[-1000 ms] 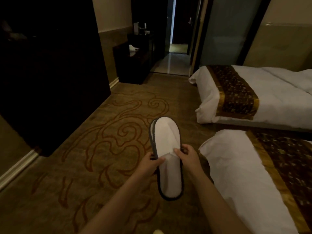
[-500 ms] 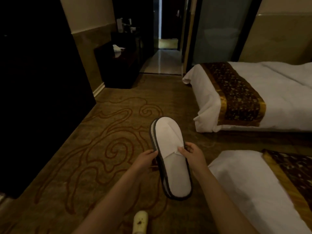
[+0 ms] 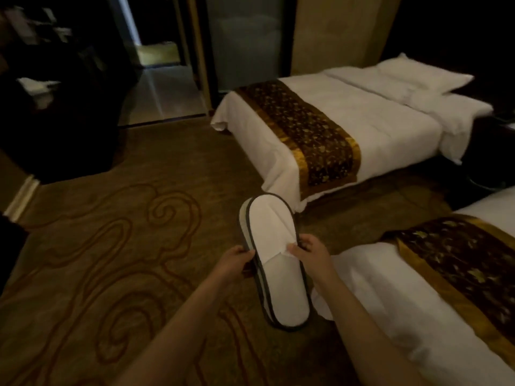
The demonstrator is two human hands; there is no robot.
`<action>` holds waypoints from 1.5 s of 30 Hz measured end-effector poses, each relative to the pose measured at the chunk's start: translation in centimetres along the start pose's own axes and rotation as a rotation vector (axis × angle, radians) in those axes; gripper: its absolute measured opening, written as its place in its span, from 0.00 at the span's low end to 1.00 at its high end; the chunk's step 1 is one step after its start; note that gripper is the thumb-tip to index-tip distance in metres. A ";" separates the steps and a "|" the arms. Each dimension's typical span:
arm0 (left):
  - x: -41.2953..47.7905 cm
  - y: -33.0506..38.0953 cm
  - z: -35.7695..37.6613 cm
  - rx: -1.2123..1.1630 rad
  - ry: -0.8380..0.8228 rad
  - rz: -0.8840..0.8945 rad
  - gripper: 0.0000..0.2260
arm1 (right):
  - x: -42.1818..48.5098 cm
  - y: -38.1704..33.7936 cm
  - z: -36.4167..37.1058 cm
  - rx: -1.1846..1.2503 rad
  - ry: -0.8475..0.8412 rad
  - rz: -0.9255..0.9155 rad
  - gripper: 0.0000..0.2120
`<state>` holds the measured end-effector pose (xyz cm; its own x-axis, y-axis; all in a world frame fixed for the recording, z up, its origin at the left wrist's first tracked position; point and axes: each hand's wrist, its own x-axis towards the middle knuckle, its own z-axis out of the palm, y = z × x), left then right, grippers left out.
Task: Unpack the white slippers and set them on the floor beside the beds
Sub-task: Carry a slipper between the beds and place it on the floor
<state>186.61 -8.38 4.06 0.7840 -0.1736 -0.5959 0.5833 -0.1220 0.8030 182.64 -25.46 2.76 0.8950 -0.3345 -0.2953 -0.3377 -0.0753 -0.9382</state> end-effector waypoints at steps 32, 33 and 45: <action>52.9 31.0 36.2 0.193 -0.507 -0.188 0.06 | 55.9 -7.9 -27.7 -0.098 0.487 0.168 0.18; 54.6 32.0 37.7 0.205 -0.511 -0.196 0.05 | 57.6 -8.1 -28.8 -0.096 0.505 0.177 0.17; 65.8 37.4 57.7 0.331 -0.652 -0.326 0.05 | 69.5 -6.7 -44.9 -0.063 0.713 0.323 0.16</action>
<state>247.76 -80.77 -4.77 0.2433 -0.6025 -0.7601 0.5885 -0.5312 0.6095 233.98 -90.38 -3.37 0.3538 -0.8694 -0.3450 -0.5848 0.0823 -0.8070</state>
